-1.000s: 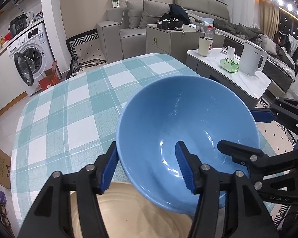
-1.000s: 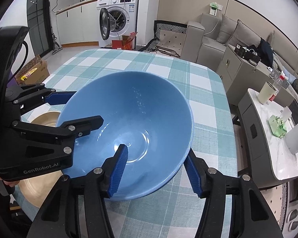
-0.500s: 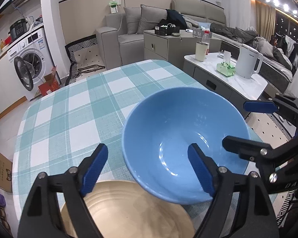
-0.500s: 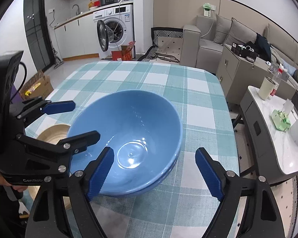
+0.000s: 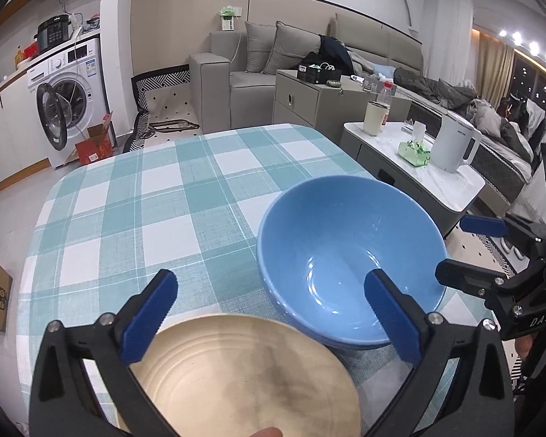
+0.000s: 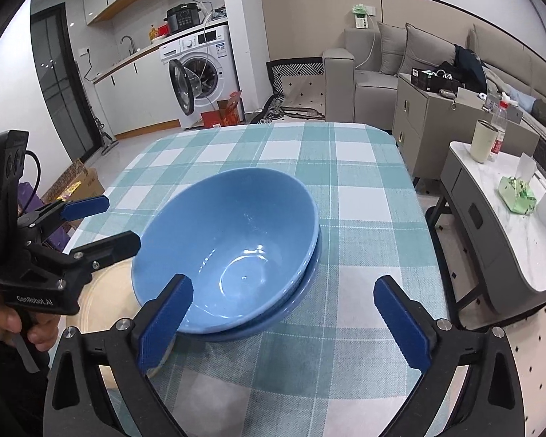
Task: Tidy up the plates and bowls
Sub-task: 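Close both grippers on the rims of the nested blue bowls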
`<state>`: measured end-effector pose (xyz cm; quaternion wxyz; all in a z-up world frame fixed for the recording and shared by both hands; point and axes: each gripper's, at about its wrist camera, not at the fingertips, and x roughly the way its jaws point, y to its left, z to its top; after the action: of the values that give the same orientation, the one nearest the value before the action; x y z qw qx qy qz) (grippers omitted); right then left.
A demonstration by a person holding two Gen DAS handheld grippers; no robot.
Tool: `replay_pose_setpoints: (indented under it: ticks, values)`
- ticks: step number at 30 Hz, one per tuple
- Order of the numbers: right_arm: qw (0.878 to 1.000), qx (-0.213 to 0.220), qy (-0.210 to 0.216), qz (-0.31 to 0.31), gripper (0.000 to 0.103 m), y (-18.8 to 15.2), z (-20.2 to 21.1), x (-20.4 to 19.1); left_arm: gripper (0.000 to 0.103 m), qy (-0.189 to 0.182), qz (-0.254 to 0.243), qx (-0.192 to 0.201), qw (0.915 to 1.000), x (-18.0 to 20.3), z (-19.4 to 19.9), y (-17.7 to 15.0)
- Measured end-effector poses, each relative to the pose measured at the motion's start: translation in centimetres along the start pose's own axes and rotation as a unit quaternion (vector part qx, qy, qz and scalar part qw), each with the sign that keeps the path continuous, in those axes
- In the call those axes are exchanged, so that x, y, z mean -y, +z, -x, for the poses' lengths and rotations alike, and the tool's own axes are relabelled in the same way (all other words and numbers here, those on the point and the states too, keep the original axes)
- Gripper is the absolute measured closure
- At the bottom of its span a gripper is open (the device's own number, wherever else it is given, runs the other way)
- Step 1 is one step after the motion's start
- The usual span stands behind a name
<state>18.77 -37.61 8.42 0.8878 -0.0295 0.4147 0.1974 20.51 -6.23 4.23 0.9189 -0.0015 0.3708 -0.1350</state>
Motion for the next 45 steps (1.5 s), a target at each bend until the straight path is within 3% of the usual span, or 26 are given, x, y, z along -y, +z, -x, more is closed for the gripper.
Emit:
replay_pose_setpoints:
  ticks: [17, 41, 45]
  values:
    - [0.999, -0.029, 0.018, -0.031, 0.001, -0.4, -2.0, 0.3, 0.000, -0.003, 0.033, -0.039, 0.9987, -0.8, -2.9, -0.1]
    - [0.994, -0.051, 0.057, -0.077, 0.001, -0.5, -5.5, 2.5, 0.002, -0.036, 0.030, -0.073, 0.9962, -0.3, -7.0, 0.2]
    - [0.994, -0.052, 0.061, -0.075, 0.013, -0.6, -5.8, 2.4, 0.008, -0.039, 0.024, -0.073, 0.9963, 0.0, -7.2, 0.2]
